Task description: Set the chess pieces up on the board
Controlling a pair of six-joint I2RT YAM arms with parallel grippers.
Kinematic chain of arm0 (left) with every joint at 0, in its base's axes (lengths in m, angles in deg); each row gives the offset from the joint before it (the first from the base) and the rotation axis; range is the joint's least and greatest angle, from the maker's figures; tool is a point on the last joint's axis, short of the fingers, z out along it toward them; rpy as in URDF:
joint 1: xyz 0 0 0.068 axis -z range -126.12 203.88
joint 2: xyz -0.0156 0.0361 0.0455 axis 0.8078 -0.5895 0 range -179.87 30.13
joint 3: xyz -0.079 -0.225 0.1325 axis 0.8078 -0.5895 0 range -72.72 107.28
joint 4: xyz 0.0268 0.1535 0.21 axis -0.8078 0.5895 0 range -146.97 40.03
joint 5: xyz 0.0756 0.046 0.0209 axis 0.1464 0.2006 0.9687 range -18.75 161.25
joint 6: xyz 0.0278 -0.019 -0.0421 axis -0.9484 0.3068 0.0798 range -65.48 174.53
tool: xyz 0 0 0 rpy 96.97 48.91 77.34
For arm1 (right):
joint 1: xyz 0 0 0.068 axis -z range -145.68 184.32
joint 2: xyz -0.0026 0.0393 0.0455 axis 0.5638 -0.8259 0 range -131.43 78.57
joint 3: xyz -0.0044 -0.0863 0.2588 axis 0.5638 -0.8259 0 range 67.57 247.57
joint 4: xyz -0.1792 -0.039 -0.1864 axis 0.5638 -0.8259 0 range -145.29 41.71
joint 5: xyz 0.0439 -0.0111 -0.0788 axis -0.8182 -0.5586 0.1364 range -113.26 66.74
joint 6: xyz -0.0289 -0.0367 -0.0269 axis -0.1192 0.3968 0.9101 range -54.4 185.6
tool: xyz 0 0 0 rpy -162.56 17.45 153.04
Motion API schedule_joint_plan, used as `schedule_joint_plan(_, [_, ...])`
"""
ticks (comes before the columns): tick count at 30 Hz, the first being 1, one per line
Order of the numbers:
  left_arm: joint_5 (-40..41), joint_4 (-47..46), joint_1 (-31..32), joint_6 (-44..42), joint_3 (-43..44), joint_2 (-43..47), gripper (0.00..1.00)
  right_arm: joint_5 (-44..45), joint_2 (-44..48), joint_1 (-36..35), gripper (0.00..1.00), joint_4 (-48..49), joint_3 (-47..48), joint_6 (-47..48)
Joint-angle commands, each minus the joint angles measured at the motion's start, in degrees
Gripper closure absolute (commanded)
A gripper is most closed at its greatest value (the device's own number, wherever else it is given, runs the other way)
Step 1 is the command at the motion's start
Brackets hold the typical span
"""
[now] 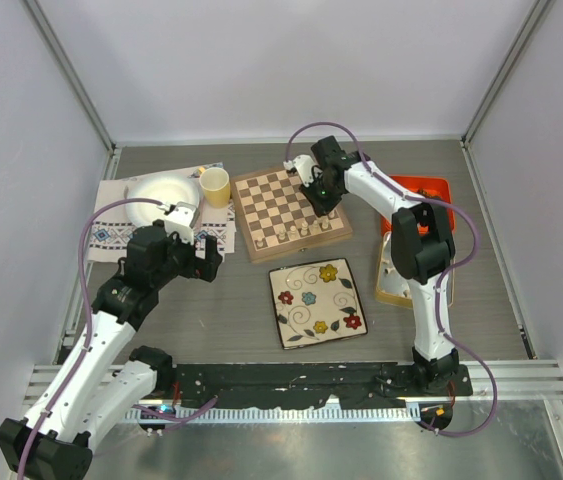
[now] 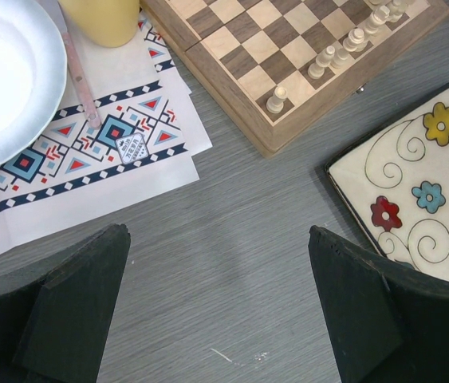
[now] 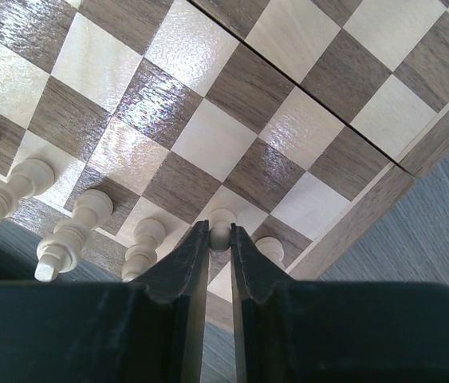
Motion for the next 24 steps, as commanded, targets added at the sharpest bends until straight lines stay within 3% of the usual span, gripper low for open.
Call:
schedule_joint_plan(1, [0.5,-2.7,-0.3,-1.0,-0.2,0.8,0.0,0.2,-0.1,-0.5,0.79,0.1,2.1,0.1])
schedule_joint_plan(24, [0.7,-2.8,-0.3,-0.9,-0.1,0.8,0.01,-0.6,4.2,-0.5,0.64,-0.9,6.1,-0.5])
